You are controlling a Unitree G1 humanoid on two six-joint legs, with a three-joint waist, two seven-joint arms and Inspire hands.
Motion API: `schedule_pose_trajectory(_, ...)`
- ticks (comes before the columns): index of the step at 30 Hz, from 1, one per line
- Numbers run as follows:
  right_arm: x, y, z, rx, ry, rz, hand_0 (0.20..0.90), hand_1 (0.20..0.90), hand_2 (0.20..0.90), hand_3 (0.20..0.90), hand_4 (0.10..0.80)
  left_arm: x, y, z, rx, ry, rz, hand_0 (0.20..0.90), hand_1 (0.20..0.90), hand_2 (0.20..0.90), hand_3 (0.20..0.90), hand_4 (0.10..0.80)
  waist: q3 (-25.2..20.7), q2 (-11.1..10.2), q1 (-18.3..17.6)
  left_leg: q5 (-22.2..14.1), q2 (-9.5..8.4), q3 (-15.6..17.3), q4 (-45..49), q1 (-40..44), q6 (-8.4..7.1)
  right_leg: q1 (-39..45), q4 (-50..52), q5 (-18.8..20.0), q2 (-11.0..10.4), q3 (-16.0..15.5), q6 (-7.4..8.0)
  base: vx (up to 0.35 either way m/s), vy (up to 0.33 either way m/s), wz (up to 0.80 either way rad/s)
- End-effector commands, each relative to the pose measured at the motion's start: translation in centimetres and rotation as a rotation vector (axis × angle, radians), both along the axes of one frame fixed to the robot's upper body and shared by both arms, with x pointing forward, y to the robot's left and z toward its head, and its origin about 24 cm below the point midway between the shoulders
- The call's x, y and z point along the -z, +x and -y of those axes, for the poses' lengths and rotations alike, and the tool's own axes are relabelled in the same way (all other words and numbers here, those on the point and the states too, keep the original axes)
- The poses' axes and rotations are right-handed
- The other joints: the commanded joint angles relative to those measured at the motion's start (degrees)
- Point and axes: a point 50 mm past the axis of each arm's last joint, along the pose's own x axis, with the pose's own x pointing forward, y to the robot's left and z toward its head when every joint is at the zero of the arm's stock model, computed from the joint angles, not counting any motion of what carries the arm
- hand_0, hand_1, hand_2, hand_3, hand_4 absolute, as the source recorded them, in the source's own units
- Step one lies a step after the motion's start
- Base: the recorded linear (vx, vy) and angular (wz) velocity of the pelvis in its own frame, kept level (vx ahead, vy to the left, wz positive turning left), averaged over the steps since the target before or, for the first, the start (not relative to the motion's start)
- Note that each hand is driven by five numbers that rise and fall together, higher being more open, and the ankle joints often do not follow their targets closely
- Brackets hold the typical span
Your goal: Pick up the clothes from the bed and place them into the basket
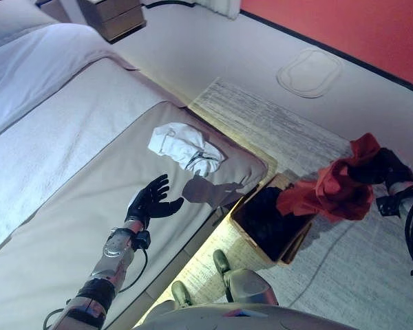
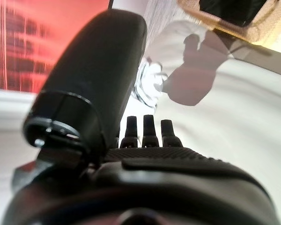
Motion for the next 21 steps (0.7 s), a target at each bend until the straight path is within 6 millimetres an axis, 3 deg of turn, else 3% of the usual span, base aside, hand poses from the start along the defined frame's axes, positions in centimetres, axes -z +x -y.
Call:
schedule_pose_trajectory(1,-5.3,1.7,0.9,-0.014,-0.085,0.219,0.300,0.300,0.300,0.200,0.100,-2.3,1.8,0.4,0.063,0.033,0.130,0.900,0.900,0.900,0.900,0.800,-6.0,-0.7,1.9,-8.8,1.49,-2.2,7.6,-2.1,0.43,-2.1,7.0,-4.4,-1.2,-0.6,1.83,-0.015,-0.039,-0.14)
schedule_pose_trajectory(13,-0.9,1.8,0.6,-0.009,-0.038,0.092,0.300,0.300,0.300,0.200,0.100,-2.0,1.8,1.7,0.119,0.018,0.130,0.900,0.900,0.900,0.900,0.800,-4.5,2.6,1.1,-9.7,1.39,-0.7,8.5,-2.1,0.24,-2.8,6.2,-3.6,-1.7,-0.3,2.14,-0.025,-0.036,-0.03)
schedule_pose_trajectory(21,-1.6,3.4,0.1,-0.006,-0.040,0.104,0.300,0.300,0.300,0.200,0.100,-2.3,2.3,2.7,0.144,0.000,0.146,0.900,0.900,0.900,0.900,0.800,-3.5,4.2,1.7,-8.9,1.03,-1.0,7.0,-2.7,-0.16,-3.2,4.9,-3.3,-2.1,-0.9,2.37,-0.037,-0.003,0.01)
